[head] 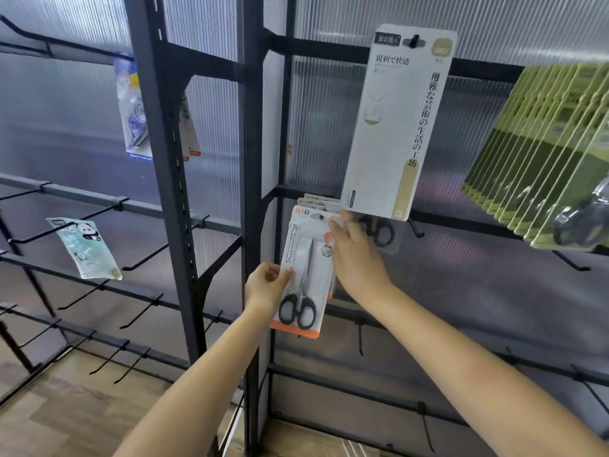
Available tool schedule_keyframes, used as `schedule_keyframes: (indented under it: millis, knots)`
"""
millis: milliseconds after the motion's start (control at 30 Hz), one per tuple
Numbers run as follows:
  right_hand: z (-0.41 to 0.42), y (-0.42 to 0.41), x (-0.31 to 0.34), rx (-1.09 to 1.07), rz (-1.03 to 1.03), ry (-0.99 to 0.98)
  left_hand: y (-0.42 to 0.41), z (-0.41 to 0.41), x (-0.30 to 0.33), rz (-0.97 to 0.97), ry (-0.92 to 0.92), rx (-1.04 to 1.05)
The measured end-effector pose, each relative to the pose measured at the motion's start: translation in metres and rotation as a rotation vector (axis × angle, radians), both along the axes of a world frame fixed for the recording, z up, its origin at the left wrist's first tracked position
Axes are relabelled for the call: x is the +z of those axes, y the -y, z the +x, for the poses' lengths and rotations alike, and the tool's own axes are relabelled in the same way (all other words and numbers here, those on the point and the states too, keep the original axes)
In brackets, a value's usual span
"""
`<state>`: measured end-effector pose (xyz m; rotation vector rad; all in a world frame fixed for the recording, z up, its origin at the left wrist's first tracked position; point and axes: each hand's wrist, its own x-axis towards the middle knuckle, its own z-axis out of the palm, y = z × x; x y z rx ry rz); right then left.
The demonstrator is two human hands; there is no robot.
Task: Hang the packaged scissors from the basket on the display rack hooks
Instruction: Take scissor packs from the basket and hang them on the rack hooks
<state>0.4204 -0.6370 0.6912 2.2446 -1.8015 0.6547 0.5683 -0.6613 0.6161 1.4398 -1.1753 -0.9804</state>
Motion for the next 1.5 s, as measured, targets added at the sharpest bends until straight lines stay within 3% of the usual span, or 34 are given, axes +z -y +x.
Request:
schedule_keyframes:
  millis: [167, 433, 867, 1033, 1200, 1333, 1500]
  knots:
    - [0.003, 0.0, -0.004, -0.006, 0.126, -0.122, 0.009, -0.006, -0.004, 0.003, -0.016, 0.032]
    - [0.012, -0.001, -0.012, -0.029, 0.215, -0.098, 0.026, -0.012, -0.01, -0.044, -0.031, -0.017]
    - [0.012, -0.018, -0.02, 0.027, 0.124, -0.131, 0.033, -0.026, -0.005, -0.031, 0.034, -0.041]
    - [0.013, -0.035, -0.017, 0.058, 0.139, -0.174, 0.002, -0.018, 0.009, -0.113, 0.209, -0.039]
    - [0.015, -0.074, -0.03, 0.063, 0.138, -0.102, -0.06, -0.009, 0.016, -0.231, 0.523, -0.069]
    - [0.006, -0.122, -0.053, -0.008, 0.187, -0.052, -0.118, -0.015, 0.0, -0.322, 0.667, -0.171]
    - [-0.022, -0.191, -0.065, -0.146, 0.267, -0.005, -0.191, -0.039, 0.002, -0.26, 0.787, -0.337]
